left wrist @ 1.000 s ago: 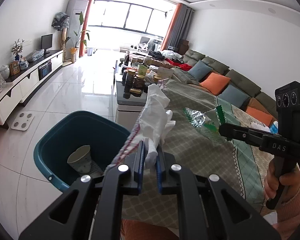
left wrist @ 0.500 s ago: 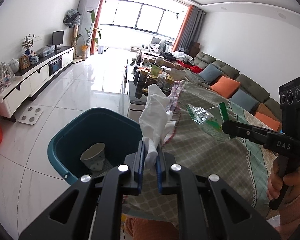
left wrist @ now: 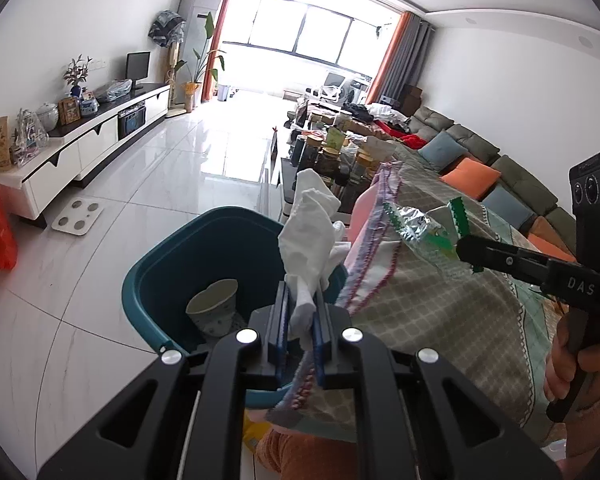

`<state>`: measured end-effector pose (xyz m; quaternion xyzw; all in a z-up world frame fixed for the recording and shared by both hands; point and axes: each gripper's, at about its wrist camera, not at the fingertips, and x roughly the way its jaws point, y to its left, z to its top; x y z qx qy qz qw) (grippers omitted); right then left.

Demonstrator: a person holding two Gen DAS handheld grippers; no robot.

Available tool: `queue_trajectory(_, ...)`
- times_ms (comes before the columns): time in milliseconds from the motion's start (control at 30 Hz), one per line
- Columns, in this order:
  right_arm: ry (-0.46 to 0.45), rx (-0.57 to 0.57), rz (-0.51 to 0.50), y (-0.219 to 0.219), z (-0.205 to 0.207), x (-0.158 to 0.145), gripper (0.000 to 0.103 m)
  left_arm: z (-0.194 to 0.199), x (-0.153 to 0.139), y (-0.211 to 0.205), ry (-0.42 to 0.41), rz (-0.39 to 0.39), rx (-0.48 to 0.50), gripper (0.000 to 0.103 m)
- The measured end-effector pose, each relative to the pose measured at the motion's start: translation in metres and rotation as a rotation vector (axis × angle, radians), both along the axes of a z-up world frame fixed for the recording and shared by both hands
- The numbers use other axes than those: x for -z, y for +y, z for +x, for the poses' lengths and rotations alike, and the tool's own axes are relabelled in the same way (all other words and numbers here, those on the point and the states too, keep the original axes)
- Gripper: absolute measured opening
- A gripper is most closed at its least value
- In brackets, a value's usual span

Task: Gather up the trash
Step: 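Carry tissue and green snack packet to the teal bin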

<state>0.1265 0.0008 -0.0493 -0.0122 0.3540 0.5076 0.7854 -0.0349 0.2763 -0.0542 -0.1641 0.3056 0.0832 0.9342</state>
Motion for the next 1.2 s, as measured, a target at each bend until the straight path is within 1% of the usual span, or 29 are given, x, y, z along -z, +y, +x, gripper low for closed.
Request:
queue_trajectory(800, 0.018, -0.025, -0.047, 0.044, 0.009, 0.013, 0.008, 0.004, 0.014, 0.014, 0.047, -0.007, -0.066, 0.012)
queue_trajectory(1200, 0.027, -0.032, -0.089, 0.071, 0.014, 0.022, 0.008, 0.012, 0.023, 0.022, 0.077, -0.015, -0.098, 0.012)
